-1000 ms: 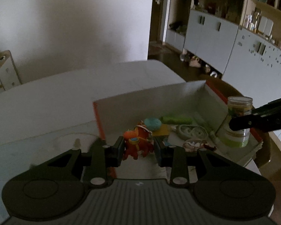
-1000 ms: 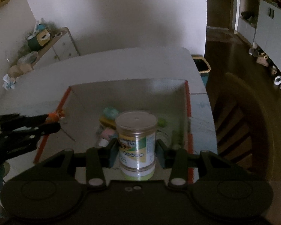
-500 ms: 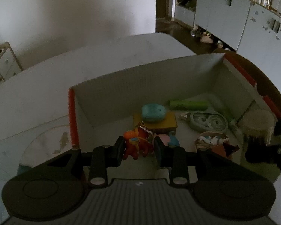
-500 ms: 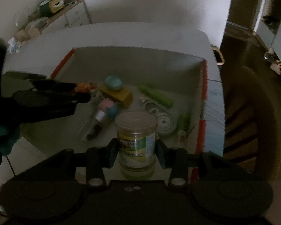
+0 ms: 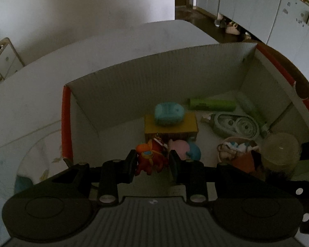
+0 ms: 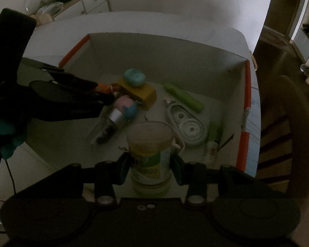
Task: Organize rigid objects
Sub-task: 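Lower both tools into the box and open them to release the items, then withdraw both tools up and away from the box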
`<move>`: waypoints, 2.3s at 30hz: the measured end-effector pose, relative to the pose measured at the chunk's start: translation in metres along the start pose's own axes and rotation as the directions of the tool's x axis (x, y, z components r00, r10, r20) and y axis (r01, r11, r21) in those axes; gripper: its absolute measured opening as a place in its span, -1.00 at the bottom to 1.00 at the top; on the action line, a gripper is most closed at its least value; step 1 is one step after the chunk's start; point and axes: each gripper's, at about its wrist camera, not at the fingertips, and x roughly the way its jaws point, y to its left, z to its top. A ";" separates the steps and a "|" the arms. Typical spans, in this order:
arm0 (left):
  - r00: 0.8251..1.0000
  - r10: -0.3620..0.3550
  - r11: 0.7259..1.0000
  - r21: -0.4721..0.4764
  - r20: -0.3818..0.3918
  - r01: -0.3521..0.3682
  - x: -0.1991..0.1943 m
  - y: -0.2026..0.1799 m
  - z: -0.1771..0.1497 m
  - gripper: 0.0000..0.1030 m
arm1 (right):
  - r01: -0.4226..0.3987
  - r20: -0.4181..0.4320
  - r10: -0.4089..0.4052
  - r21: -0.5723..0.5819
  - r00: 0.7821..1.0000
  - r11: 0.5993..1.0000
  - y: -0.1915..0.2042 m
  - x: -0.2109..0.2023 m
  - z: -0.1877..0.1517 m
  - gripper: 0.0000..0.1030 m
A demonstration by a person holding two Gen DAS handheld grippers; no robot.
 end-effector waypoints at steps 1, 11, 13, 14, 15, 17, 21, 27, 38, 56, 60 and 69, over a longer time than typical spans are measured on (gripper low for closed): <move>1.000 0.006 1.000 0.007 -0.007 -0.006 0.001 -0.001 0.000 -0.35 | 0.000 0.005 0.000 0.001 1.000 1.000 0.000 0.000 0.000 -0.16; 0.997 -0.009 1.000 0.027 -0.073 0.011 0.008 -0.006 0.002 -0.36 | -0.022 0.048 0.021 0.030 0.999 0.999 -0.002 -0.012 -0.004 0.06; 0.998 -0.010 1.000 0.027 -0.062 0.011 0.006 -0.005 0.002 -0.36 | -0.029 0.062 0.026 0.033 0.998 0.999 -0.002 -0.017 -0.004 0.13; 0.998 -0.013 1.000 0.025 -0.058 0.014 0.004 -0.005 0.002 -0.35 | -0.030 0.070 0.027 0.036 0.997 0.999 -0.001 -0.019 -0.005 0.14; 0.999 -0.013 1.000 0.023 -0.052 0.014 0.003 -0.004 0.002 -0.34 | -0.030 0.077 0.027 0.040 0.997 0.999 -0.001 -0.021 -0.006 0.15; 0.999 -0.019 1.000 0.023 -0.041 0.020 -0.001 -0.004 0.001 -0.31 | -0.033 0.087 0.029 0.047 0.996 0.998 -0.002 -0.025 -0.007 0.16; 0.999 -0.030 0.999 0.023 -0.014 0.030 -0.014 -0.004 -0.004 -0.22 | -0.035 0.111 0.028 0.060 0.993 0.998 -0.003 -0.032 -0.009 0.21; 0.998 -0.045 0.999 0.009 0.049 0.045 -0.040 -0.001 -0.012 0.03 | -0.042 0.151 0.029 0.089 0.988 0.995 -0.007 -0.044 -0.013 0.24; 0.984 -0.089 0.995 -0.026 0.156 0.094 -0.093 0.012 -0.033 0.18 | -0.060 0.249 0.028 0.120 0.968 0.991 0.003 -0.071 -0.020 0.43; 0.943 -0.172 0.984 0.013 0.284 0.176 -0.155 0.047 -0.068 0.36 | -0.056 0.430 -0.039 0.206 0.902 0.977 0.044 -0.103 -0.036 0.84; 0.933 -0.200 0.980 0.037 0.299 0.197 -0.163 0.054 -0.075 0.49 | -0.059 0.459 -0.061 0.243 0.886 0.968 0.057 -0.109 -0.040 0.94; 0.917 -0.255 0.967 0.079 0.307 0.243 -0.175 0.063 -0.088 0.60 | -0.020 0.502 -0.134 0.290 0.854 0.957 0.083 -0.122 -0.055 0.99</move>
